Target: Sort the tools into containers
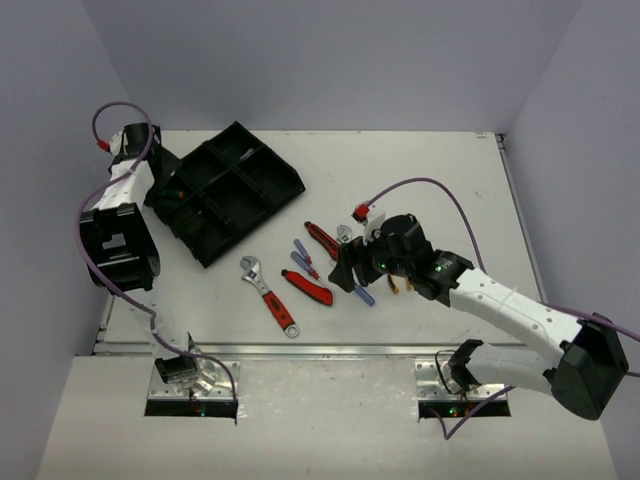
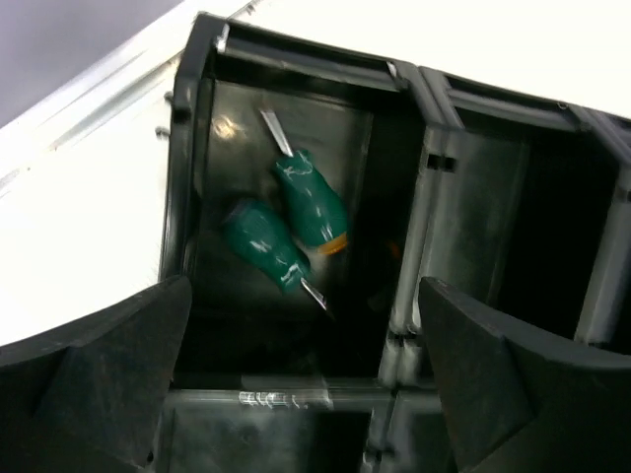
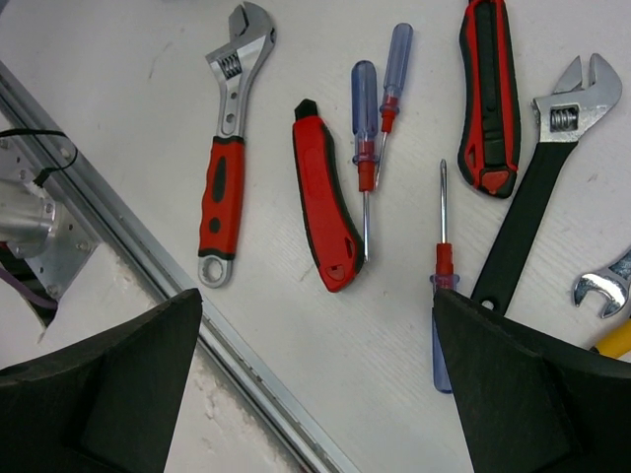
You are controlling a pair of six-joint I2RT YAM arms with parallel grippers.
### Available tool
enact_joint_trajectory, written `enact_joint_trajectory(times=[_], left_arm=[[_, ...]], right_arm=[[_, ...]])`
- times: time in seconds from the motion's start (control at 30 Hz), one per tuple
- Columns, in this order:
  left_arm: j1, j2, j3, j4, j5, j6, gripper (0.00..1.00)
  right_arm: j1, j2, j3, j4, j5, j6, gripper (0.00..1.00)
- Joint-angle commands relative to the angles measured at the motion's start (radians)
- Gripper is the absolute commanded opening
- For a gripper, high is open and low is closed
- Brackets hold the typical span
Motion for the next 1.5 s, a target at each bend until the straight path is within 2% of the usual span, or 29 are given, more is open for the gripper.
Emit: enact_joint_trajectory(times=[0.0, 0.07, 0.17, 0.23, 0.3, 0.37, 0.43, 0.53, 0.67, 0.87, 0.97, 1.13, 1.27, 1.33, 1.47], left_arm=[[-0.003, -0.214, 0.043, -0.064, 0.051, -0.057, 1.0], [-0.003, -0.327, -0.047, -0.027, 0.101, -0.089, 1.0], [-0.007, -0.554, -0.252, 0.075, 0.248, -0.106, 1.0], [-0.023, -0.676, -0.354, 0.117, 0.292, -0.084, 1.0], [-0.055, -0.803, -0.46, 0.158, 0.34, -0.035, 1.0], [-0.074, -0.934, -0.56, 0.186, 0.377, 0.009, 1.0], [-0.087, -1.075, -0.656, 0.182, 0.421, 0.052, 1.0], [-0.097, -1.182, -0.719, 0.131, 0.456, 0.118, 1.0], [-0.1, -1.239, -0.776, 0.087, 0.473, 0.197, 1.0], [-0.132, -1.232, -0.831, 0.109, 0.516, 0.21, 1.0], [-0.144, -1.217, -0.829, 0.113, 0.533, 0.215, 1.0], [-0.158, -1.205, -0.837, 0.125, 0.566, 0.216, 1.0], [-0.177, -1.172, -0.841, 0.149, 0.672, 0.204, 1.0], [-0.219, -1.154, -0.865, 0.203, 0.745, 0.154, 1.0], [-0.366, -1.096, -0.953, 0.426, 0.816, 0.046, 1.0]], right_arm=[[-0.002, 0.066, 0.082, -0.028, -0.011, -0.035, 0.99], [-0.003, 0.103, 0.095, -0.07, 0.024, -0.072, 0.97], [-0.002, 0.172, 0.163, -0.199, 0.14, -0.091, 0.9], [-0.002, 0.223, 0.193, -0.272, 0.176, -0.105, 0.8], [0.001, 0.267, 0.201, -0.318, 0.184, -0.115, 0.64], [0.002, 0.311, 0.198, -0.327, 0.198, -0.113, 0.56], [0.002, 0.356, 0.186, -0.325, 0.247, -0.105, 0.52], [0.002, 0.409, 0.187, -0.329, 0.288, -0.098, 0.47], [0.003, 0.467, 0.181, -0.322, 0.276, -0.086, 0.41], [0.013, 0.56, 0.165, -0.293, 0.26, -0.063, 0.32], [0.016, 0.585, 0.159, -0.278, 0.244, -0.049, 0.31], [0.033, 0.61, 0.169, -0.288, 0.244, -0.035, 0.13], [0.047, 0.557, 0.177, -0.308, 0.261, -0.022, 0.0], [0.049, 0.463, 0.169, -0.299, 0.248, -0.002, 0.0], [0.049, 0.303, 0.131, -0.226, 0.152, 0.017, 0.0]])
